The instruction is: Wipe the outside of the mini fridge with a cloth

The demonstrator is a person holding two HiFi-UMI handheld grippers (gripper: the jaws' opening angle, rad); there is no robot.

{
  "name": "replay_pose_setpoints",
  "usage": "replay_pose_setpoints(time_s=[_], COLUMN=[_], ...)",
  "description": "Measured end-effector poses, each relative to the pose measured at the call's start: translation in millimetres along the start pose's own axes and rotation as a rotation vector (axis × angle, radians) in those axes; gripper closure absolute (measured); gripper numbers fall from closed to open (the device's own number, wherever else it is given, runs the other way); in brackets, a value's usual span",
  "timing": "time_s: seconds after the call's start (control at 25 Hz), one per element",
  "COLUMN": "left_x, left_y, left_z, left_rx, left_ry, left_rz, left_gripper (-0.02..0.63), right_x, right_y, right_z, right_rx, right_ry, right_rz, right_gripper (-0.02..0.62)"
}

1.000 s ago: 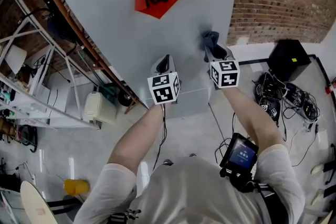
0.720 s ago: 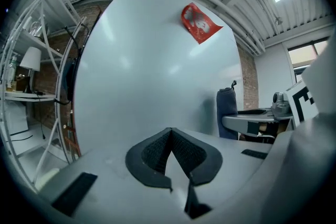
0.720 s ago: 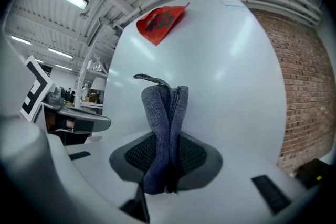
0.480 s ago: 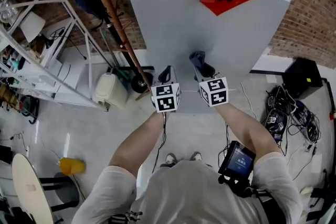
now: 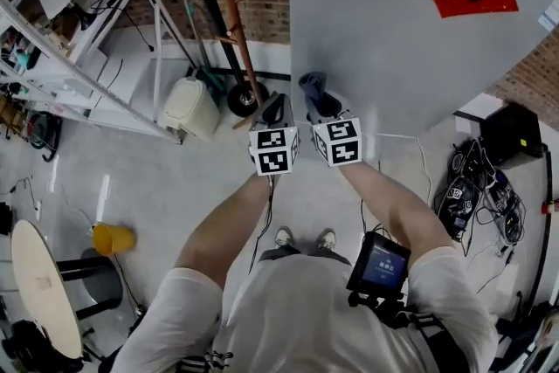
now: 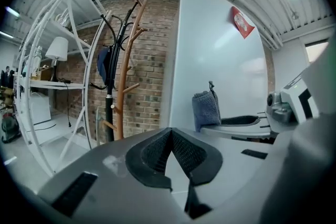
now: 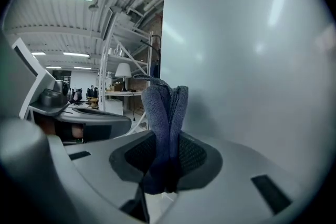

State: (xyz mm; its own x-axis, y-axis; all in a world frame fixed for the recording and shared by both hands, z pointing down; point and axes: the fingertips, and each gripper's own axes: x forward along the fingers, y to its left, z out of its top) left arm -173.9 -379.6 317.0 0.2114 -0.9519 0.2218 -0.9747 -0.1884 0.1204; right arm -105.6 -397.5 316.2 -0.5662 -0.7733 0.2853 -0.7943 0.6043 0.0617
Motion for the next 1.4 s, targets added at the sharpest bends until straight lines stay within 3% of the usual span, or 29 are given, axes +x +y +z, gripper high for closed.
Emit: replay_pose_setpoints(time_s=[0.32, 0.68, 1.0, 1.4], left_x=[13.3, 21.7, 27.5, 43.4], left_y=[14.5, 4.0, -38.1, -119.5], left_z=[-29.1, -30.7, -36.8, -42.1], left_rx=[0.003, 0.028, 0.039, 0.046], left_ry=[0.054, 0.070, 0.084, 0.094], left_rz=[-0.020, -0.033, -0.072, -0.154], left_gripper=[0.606, 0.606, 0.606, 0.606], right_x=[31.3, 24.4, -13.8, -86.6], right_y=[-6.0, -12.4, -54.7, -145.3], right_z=[-16.9, -22.2, -38.5, -58.0], right_rx=[0.042, 0.046, 0.051, 0.059], right_ry=[0.024, 0.018, 0.031, 0.041], right_rz=[-0.064, -0.074, -0.126, -0.229], right_gripper=[0.491, 0.491, 0.491, 0.491])
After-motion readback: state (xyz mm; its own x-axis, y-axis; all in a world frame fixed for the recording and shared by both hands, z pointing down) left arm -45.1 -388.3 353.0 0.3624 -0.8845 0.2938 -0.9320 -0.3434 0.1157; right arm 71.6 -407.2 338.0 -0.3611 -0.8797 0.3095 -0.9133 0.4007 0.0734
